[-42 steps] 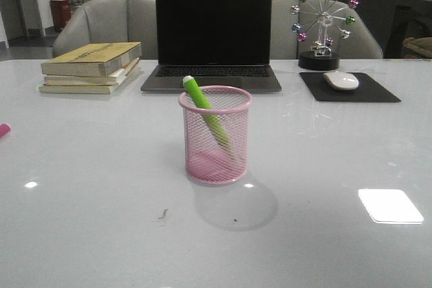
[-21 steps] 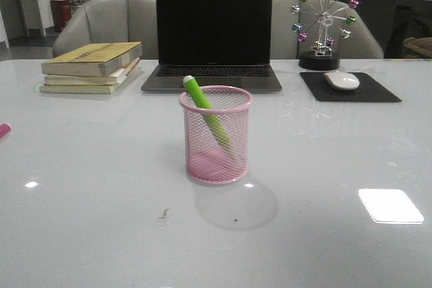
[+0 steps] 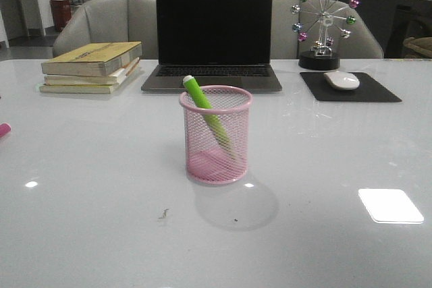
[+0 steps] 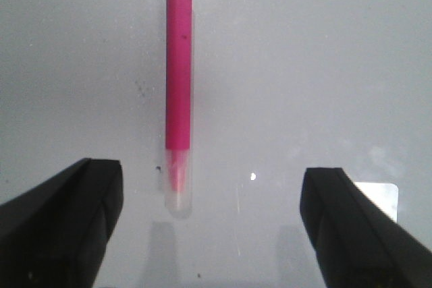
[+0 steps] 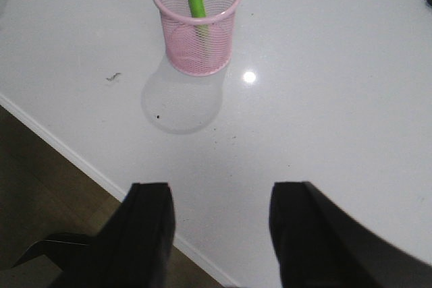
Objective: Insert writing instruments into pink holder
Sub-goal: 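Lower the left gripper and grasp the pink marker on the table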
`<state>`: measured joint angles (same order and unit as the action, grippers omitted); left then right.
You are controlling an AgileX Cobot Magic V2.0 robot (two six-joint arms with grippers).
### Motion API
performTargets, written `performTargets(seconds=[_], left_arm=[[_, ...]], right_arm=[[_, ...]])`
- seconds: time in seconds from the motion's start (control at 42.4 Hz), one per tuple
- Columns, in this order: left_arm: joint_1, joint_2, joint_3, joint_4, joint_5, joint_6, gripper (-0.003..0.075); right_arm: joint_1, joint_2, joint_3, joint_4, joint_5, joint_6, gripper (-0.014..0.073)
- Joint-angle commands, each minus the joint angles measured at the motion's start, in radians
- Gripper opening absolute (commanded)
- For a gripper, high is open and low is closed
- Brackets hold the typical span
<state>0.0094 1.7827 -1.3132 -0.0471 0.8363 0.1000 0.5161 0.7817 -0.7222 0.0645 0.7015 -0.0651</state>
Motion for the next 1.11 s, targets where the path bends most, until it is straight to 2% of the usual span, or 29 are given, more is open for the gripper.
performTargets(seconds=[0.0, 0.449, 0.897, 0.992, 1.086], left_arm=[[0.003, 0.039, -0.106, -0.014, -0.005, 0.005, 0.0579], [0.021, 0.288, -0.360, -0.014, 0.058, 0.026, 0.0579], [0.030, 0.356, -0.403, -0.014, 0.083, 0.026, 0.0577], [0.030, 0.356, -0.403, -0.014, 0.089, 0.026, 0.0519], [0.030, 0.356, -0.403, -0.014, 0.087, 0.026, 0.0402]], right_arm=[[-0.008, -0.009, -0.030, -0.002, -0.060, -0.005, 0.0446], [-0.008, -0.009, -0.030, -0.002, -0.060, -0.005, 0.0446], [-0.008, -0.009, -0.030, -0.002, -0.059, -0.005, 0.0446], [-0.008, -0.009, -0.030, -0.002, -0.059, -0.005, 0.0446], [-0.008, -0.009, -0.030, -0.002, -0.059, -0.005, 0.0446]])
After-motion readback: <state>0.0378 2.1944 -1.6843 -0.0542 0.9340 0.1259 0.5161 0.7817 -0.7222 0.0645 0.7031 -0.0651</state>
